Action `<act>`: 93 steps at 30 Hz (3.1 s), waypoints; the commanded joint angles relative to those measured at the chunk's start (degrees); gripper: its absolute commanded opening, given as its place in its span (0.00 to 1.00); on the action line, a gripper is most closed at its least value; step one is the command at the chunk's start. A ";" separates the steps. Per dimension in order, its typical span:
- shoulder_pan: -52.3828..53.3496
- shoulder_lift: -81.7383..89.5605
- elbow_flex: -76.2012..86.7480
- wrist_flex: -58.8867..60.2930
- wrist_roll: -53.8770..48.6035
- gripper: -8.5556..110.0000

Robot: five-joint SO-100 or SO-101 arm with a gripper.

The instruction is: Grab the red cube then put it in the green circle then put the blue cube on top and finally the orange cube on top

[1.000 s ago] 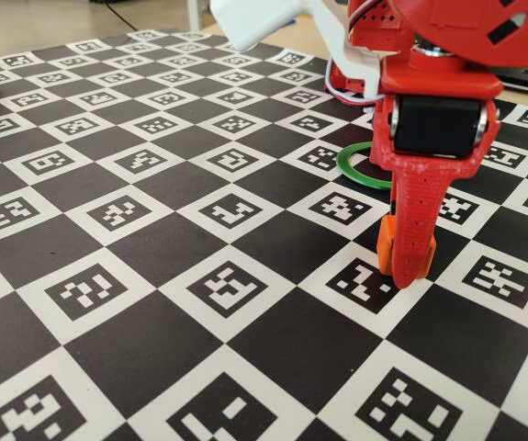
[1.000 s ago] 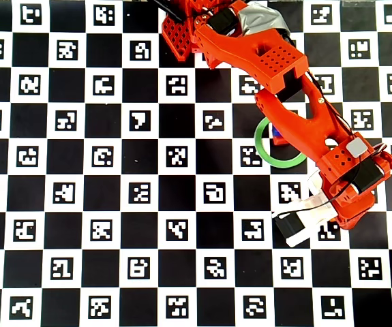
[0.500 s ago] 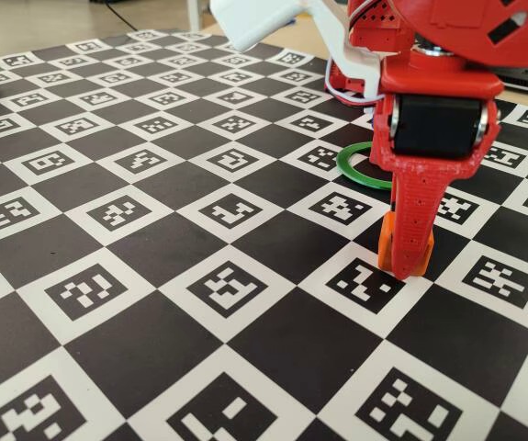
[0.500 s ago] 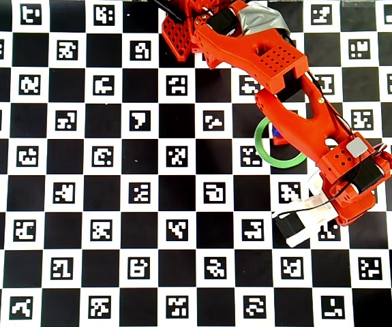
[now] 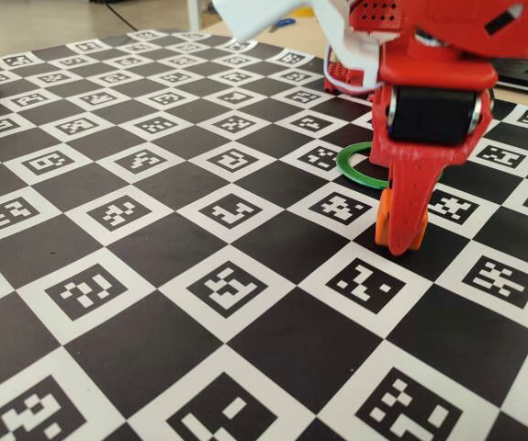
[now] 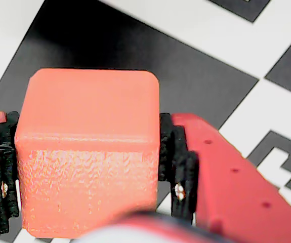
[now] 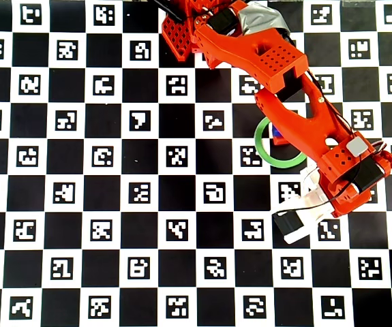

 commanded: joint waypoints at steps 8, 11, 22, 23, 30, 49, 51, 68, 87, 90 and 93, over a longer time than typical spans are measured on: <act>3.16 19.69 3.16 5.89 6.06 0.13; 3.87 23.55 7.73 6.06 7.56 0.13; 8.17 38.85 24.26 2.99 9.76 0.13; 8.79 40.61 26.28 2.37 10.55 0.13; 13.10 51.77 40.61 -2.20 13.18 0.13; 14.24 78.75 76.03 -8.35 18.81 0.13; 13.27 79.98 78.31 -8.53 19.42 0.12; 0.18 82.62 86.13 -11.25 27.42 0.14; -3.69 73.30 83.76 -17.40 32.61 0.14; -2.81 73.30 84.73 -18.37 32.52 0.14; -2.46 73.30 85.08 -18.98 32.43 0.14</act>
